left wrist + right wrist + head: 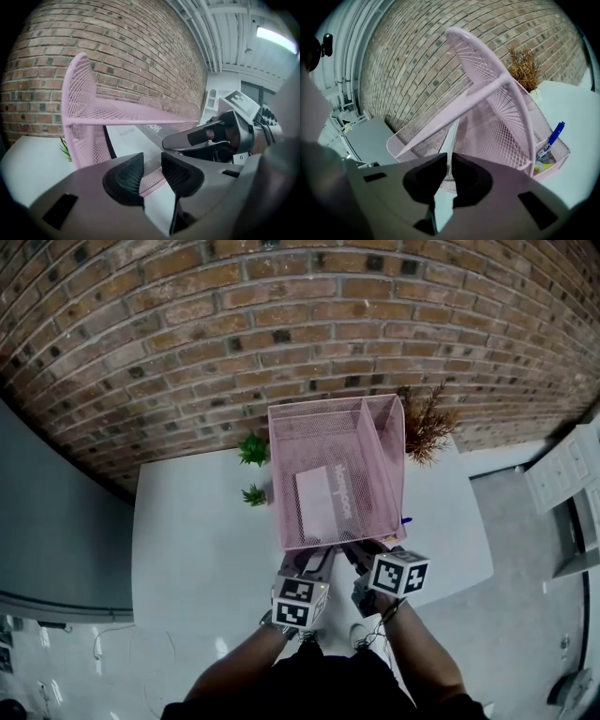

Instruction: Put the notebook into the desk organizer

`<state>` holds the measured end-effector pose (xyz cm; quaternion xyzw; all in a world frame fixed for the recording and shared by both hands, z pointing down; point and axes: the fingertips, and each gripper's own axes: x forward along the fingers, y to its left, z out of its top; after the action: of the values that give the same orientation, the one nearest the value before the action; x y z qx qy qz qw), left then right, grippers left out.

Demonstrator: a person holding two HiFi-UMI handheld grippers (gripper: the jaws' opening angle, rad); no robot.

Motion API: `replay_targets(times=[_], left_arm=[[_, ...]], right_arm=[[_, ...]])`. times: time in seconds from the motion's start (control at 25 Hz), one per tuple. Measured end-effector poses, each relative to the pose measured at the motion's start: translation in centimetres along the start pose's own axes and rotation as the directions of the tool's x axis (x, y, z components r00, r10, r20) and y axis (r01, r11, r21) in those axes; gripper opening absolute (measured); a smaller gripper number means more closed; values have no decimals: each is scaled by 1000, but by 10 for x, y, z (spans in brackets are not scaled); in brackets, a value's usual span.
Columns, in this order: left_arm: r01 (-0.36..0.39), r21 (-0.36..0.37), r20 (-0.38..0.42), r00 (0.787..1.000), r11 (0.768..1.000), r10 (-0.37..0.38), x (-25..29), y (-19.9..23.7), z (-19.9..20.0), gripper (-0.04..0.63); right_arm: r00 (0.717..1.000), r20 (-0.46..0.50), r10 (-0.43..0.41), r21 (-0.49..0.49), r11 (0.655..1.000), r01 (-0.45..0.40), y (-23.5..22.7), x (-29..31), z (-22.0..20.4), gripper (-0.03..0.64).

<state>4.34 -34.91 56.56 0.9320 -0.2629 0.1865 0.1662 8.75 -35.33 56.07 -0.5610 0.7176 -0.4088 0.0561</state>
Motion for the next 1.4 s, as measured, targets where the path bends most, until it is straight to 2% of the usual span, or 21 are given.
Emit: replay_targets(times=[0.2,0.44,0.6,0.96,1.16,1.32,1.4], left_arm=[[-12,33,-4,1000,999,12,2,-1,3,118],[-40,56,6,999,998,40,4,-1,2,118],[-55,50,10,998,997,55,4,0,2,118],[-66,11,12,998,998,66,5,4,0,114],[-94,-2,11,995,996,94,6,6,3,115],[-123,-16,62,990,992,124,-4,-2,14,115],[-146,-13,92,985,989,147,-13,-10,20,114]], right_arm=[[1000,-24,7,-41,999,-8,1,0,0,52],[996,-85,-16,-164,986,1,2,0,-2,105],[993,-110,-33,-228,974,7,4,-6,-1,130],[994,-96,-49,-312,950,17,3,-39,3,136],[998,-55,-9,-385,923,-13,17,-65,16,120],[999,-4,51,-464,885,-47,27,-86,29,19],[997,7,81,-503,862,-67,31,-97,34,3]])
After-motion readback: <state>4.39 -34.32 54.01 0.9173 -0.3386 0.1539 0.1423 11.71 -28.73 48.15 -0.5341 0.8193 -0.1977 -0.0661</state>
